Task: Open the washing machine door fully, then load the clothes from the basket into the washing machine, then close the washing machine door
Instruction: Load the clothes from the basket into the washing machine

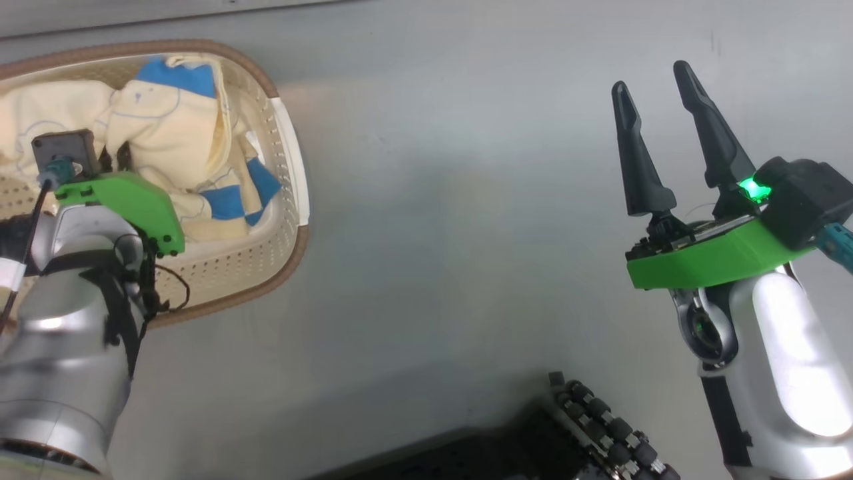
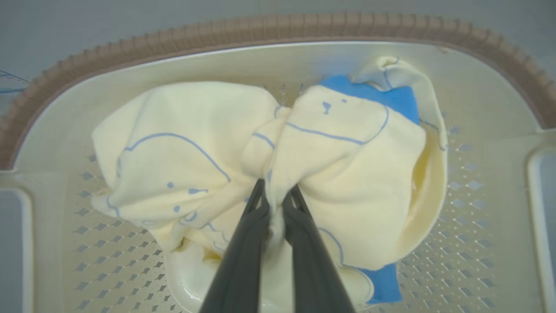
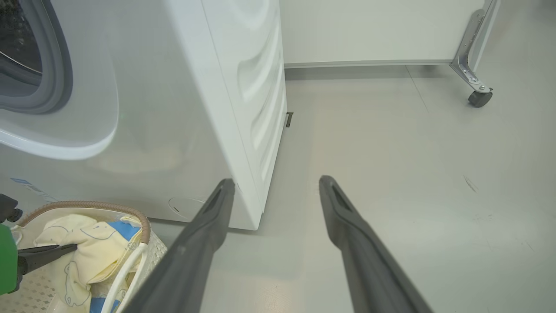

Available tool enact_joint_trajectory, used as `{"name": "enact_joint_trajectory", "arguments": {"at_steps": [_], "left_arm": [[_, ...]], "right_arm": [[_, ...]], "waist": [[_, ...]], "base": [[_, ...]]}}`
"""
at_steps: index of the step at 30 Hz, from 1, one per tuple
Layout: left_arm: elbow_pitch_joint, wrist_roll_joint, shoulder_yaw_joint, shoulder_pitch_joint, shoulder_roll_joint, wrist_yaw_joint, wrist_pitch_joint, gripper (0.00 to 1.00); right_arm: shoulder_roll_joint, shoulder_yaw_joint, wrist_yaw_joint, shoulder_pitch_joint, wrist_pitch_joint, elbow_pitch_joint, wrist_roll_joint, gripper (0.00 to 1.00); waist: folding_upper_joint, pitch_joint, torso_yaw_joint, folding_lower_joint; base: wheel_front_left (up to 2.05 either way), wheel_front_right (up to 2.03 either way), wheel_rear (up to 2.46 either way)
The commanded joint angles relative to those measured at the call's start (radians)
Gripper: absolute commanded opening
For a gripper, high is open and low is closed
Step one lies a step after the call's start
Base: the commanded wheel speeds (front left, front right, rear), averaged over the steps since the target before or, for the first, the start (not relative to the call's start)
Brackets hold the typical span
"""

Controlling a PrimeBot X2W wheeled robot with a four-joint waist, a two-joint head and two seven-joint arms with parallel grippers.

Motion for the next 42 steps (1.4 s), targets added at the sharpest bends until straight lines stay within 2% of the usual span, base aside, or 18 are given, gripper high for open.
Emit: {"name": "enact_joint_trajectory", "arguments": {"at_steps": [1,10,21,29,35,42], "left_arm": [[-0.015,-0.005,0.02,0.032,0.023,0.015,-0.023,0.0],[-0.115,-0.006,0.044,0.1,0.006,0.049,-0.051,0.0],[-0.487,0.064,0.151,0.319,0.022,0.109,-0.052,0.0],[-0.691,0.123,0.205,0.492,0.02,0.152,-0.052,0.0],[-0.83,0.164,0.214,0.622,0.019,0.183,-0.052,0.0],[-0.903,0.178,0.189,0.719,0.031,0.198,-0.039,0.0]], "right_arm": [[-0.009,0.004,-0.003,0.044,-0.01,-0.022,-0.008,1.0],[-0.009,-0.035,-0.003,0.086,-0.01,-0.015,-0.024,1.0],[-0.009,-0.069,-0.003,0.167,-0.01,0.003,-0.048,1.0],[-0.009,-0.088,-0.003,0.225,-0.001,0.014,-0.063,1.0],[-0.009,-0.098,-0.003,0.274,0.02,0.006,-0.072,1.0],[-0.008,-0.107,-0.003,0.335,0.043,-0.003,-0.075,1.0]], "waist": [[0.0,-0.037,0.024,0.0001],[0.0,-0.138,0.067,0.0001],[0.0,-0.315,0.124,0.0001],[0.0,-0.444,0.154,0.0001],[0.0,-0.537,0.177,0.0001],[0.0,-0.627,0.205,0.0001]], "base": [[0.0,0.0,0.0],[0.0,0.0,0.0],[0.0,0.0,0.0],[0.0,0.0,0.0],[0.0,0.0,0.0],[0.0,0.0,0.0]]}}
